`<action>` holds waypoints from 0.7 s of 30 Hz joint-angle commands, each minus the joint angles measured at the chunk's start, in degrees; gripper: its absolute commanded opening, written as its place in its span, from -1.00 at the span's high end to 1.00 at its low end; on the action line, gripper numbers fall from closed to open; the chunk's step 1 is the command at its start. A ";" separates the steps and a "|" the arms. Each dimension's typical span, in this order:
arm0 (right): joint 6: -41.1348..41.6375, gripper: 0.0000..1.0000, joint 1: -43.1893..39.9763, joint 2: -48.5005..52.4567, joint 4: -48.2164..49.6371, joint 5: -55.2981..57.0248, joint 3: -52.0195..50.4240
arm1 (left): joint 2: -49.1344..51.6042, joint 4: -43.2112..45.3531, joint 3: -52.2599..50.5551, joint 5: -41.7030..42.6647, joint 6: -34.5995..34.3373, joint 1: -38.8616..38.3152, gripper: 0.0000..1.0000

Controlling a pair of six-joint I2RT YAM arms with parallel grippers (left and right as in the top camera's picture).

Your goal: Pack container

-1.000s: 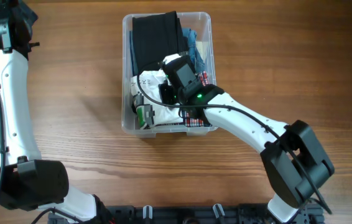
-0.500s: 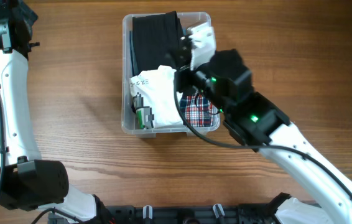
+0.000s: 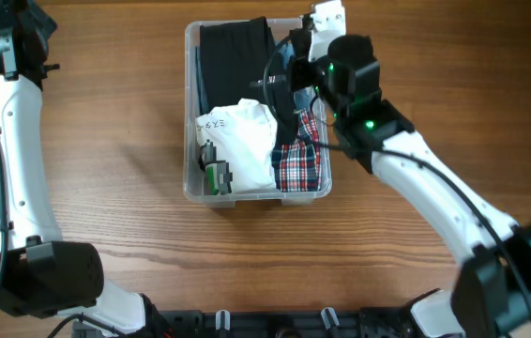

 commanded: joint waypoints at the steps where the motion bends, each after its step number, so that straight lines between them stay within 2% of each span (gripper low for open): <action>1: -2.78 0.92 -1.09 4.52 4.72 -8.04 -0.15 | 0.26 0.15 -0.04 -0.96 0.70 0.31 -1.00; 8: -7.30 0.91 -0.55 11.98 11.78 -8.85 -0.13 | 0.26 0.15 -0.04 -0.96 0.70 0.31 -0.99; 21: -7.21 0.91 -0.50 24.28 22.95 -12.31 0.09 | 0.26 0.15 -0.04 -0.96 0.70 0.31 -1.00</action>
